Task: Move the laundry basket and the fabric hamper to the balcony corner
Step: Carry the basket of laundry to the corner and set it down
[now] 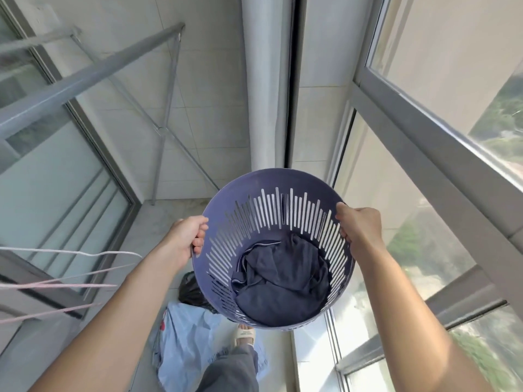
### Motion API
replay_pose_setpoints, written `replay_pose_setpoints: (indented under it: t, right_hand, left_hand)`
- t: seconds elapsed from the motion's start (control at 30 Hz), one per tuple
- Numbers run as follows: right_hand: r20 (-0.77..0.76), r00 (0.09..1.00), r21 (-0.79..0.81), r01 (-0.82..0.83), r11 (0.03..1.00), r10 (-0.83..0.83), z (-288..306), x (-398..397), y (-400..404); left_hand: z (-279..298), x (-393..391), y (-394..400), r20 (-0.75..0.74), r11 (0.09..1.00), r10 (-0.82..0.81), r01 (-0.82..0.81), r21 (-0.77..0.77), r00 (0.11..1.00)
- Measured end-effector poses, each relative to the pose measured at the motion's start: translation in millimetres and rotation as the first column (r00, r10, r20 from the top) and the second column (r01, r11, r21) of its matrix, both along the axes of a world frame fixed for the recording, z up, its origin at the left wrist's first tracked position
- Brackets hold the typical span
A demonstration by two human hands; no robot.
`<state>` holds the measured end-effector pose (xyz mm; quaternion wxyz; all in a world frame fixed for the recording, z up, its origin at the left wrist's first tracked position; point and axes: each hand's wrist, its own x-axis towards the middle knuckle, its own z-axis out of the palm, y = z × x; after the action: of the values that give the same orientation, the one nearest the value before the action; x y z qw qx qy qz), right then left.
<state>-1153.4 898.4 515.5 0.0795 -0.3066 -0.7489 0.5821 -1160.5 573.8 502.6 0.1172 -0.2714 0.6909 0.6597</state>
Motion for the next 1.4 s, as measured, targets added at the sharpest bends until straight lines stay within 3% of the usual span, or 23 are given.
replay_pose_setpoints:
  t: [0.37,0.63,0.97,1.4]
  right_hand:
    - [0.038,0.999,0.030,0.025,0.999,-0.026,-3,-117,-19]
    - [0.076,0.996,0.080,-0.044,0.996,0.038,-8,-229,-65]
    - [0.163,0.964,0.128,-0.231,0.965,0.209,-22,-314,-155]
    - [0.228,0.864,0.105,-0.481,0.871,0.450,-30,-406,-252]
  left_hand:
    - [-10,-142,9,0.013,0.996,0.082,-0.081,-0.042,0.997]
    - [-21,-253,-43,0.044,0.988,0.149,-0.147,-0.037,0.988]
    - [-31,-290,-109,0.079,0.896,0.443,-0.442,-0.031,0.893]
    - [-55,-303,-185,0.156,0.734,0.674,-0.678,-0.031,0.722]
